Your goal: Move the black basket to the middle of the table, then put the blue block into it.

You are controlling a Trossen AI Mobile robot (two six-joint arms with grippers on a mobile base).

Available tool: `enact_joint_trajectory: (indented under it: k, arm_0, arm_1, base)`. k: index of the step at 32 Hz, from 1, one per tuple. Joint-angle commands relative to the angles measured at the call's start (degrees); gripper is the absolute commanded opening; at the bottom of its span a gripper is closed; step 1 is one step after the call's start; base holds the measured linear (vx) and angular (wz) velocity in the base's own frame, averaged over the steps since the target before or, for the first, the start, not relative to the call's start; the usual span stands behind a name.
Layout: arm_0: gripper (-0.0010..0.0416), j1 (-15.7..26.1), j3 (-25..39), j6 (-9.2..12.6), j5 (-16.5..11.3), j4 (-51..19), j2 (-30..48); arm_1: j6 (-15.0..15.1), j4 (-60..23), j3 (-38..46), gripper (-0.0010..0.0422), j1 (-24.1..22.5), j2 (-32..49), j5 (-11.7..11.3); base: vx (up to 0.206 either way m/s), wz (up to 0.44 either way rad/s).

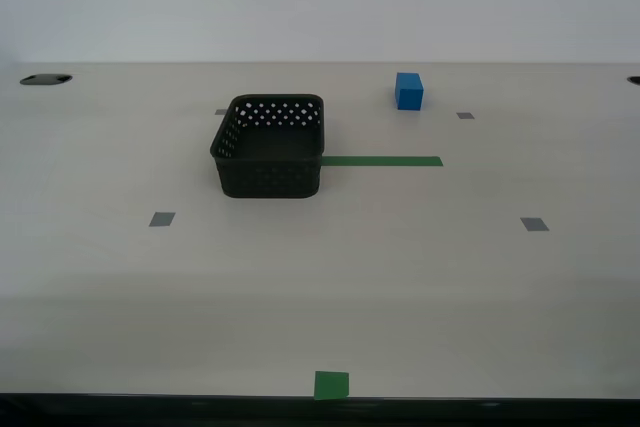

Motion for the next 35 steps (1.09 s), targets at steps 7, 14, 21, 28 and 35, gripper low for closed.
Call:
enact_joint_trajectory:
  k: [7,14,21,28,35]
  arm_0:
    - [0.0,0.0,0.0,0.0,0.0,0.2,0.0]
    - [0.0001,0.0,0.0,0.0,0.0,0.2,0.0]
    - [0.0001,0.0,0.0,0.0,0.0,0.2,0.0]
    - [0.0,0.0,0.0,0.0,0.0,0.2,0.0]
    - [0.0,0.0,0.0,0.0,0.0,0.2,0.0]
  arm_1:
    - [0.0,0.2,0.0,0.0,0.0,0.0,-0.1]
    - [0.0,0.2,0.0,0.0,0.0,0.0,-0.1]
    - [-0.1,0.2,0.0,0.0,0.0,0.0,-0.1]
    - [-0.1,0.2,0.0,0.0,0.0,0.0,-0.1]
    - [0.0,0.2,0.0,0.0,0.0,0.0,-0.1]
  base:
    - [0.0,0.0]
    - [0.0,0.0]
    - [0.0,0.0]
    - [0.0,0.0]
    - [0.0,0.0]
